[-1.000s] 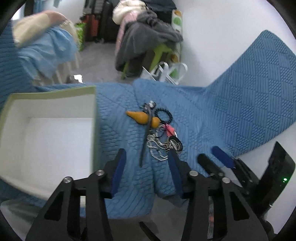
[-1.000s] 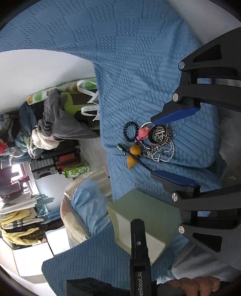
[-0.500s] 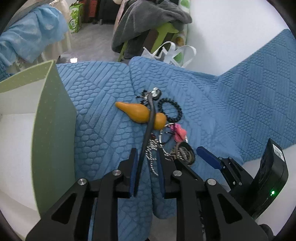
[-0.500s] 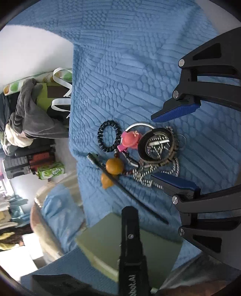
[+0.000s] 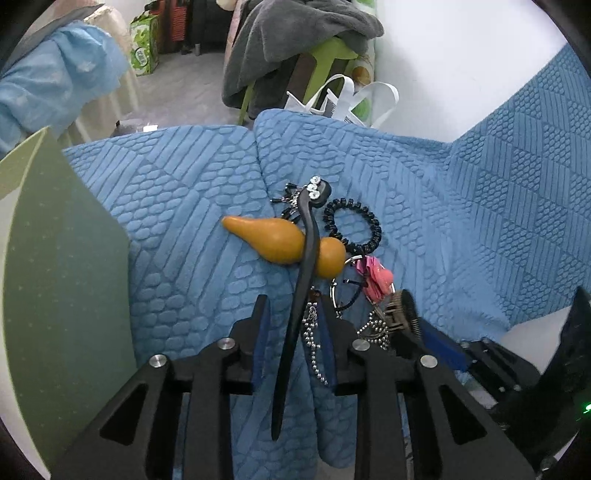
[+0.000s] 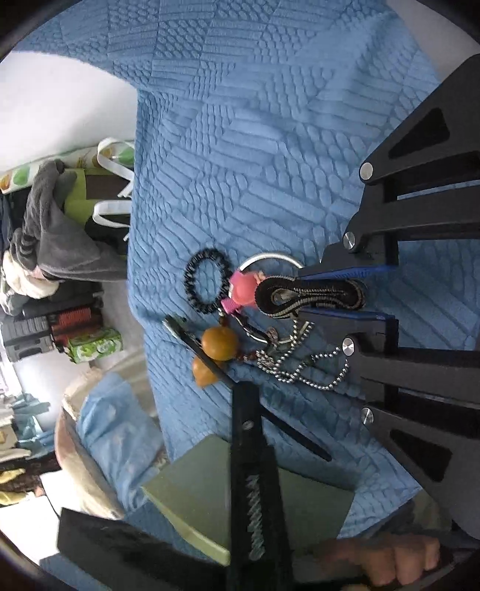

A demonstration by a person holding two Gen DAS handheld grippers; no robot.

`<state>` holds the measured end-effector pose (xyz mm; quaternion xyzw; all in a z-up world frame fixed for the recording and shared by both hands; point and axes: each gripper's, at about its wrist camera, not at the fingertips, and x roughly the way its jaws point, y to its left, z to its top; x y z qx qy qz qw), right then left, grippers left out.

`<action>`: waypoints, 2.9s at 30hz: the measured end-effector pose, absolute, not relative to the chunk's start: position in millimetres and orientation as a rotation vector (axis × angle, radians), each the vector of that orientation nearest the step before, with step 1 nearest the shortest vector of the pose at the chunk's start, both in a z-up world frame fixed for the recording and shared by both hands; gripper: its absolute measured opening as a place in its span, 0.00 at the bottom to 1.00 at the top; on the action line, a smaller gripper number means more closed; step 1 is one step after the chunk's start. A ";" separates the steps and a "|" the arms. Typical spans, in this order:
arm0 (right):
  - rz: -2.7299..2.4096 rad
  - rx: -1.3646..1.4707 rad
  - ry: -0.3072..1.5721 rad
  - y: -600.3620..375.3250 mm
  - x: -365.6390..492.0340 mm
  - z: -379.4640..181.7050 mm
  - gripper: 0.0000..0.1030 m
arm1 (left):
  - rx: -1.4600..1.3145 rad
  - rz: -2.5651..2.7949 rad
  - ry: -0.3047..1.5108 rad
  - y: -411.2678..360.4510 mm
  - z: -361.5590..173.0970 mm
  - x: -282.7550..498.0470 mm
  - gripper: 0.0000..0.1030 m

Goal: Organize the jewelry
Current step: 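Grasp the black-and-gold bangle with the right gripper while the left gripper reaches the black cord necklace, then lift the bangle with the right gripper while the left gripper grasps the green pendant necklace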

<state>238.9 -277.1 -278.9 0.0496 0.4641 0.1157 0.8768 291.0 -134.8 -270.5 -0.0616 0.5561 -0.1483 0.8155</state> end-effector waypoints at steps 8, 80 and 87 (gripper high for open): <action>0.222 0.145 0.963 -286.9 240.4 -272.4 0.12 | -0.032 -0.313 1.172 -153.1 -277.9 294.6 0.26; 0.367 0.085 0.761 -154.2 225.2 -73.3 0.12 | -0.263 -0.173 0.800 43.8 -83.0 194.7 0.00; 0.347 0.097 0.782 -162.3 222.2 -88.0 0.12 | -0.290 -0.234 0.850 29.2 -110.2 190.0 0.00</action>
